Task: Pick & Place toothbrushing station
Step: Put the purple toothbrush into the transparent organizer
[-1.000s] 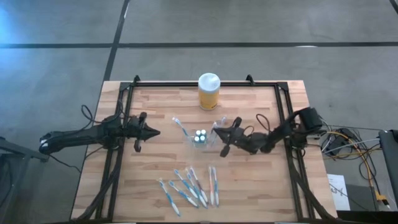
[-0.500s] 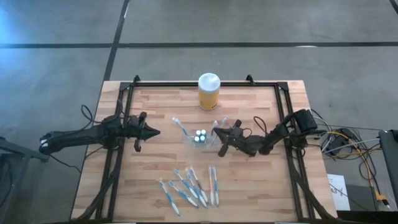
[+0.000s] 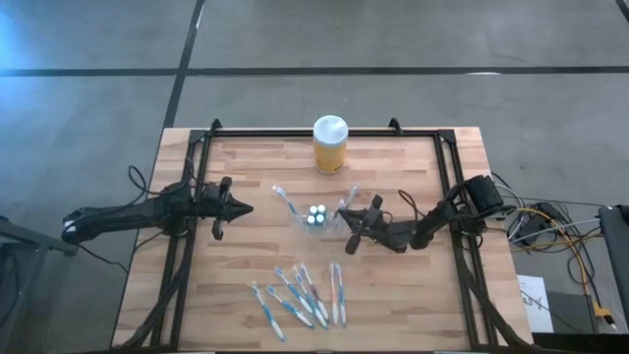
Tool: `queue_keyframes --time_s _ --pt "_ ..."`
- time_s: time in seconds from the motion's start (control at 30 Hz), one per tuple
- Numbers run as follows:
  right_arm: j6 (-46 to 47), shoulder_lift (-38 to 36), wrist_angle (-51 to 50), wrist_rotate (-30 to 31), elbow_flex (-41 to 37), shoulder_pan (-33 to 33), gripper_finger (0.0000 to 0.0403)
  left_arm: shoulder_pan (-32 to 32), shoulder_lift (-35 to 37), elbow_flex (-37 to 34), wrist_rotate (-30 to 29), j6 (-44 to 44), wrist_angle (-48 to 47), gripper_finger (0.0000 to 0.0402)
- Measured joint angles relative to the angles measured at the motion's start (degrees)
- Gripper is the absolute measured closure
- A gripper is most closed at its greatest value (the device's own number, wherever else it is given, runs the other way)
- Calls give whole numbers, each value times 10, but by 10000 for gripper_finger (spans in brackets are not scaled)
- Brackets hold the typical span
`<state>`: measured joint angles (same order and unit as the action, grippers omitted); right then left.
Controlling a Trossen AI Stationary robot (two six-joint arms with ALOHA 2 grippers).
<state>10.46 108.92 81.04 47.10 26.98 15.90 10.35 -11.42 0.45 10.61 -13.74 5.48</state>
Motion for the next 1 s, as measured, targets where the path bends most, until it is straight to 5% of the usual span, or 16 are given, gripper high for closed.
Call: queue_keyframes --time_s 0.33,0.63,1.0 --pt "28 0 -16 0 0 0 386 0 0 0 0 0 0 392" --pt "24 -27 -16 0 -2 0 304 0 0 2 0 -3 1 388" --pt "-131 -186 -16 -4 -19 21 250 0 0 31 13 2 1 392"
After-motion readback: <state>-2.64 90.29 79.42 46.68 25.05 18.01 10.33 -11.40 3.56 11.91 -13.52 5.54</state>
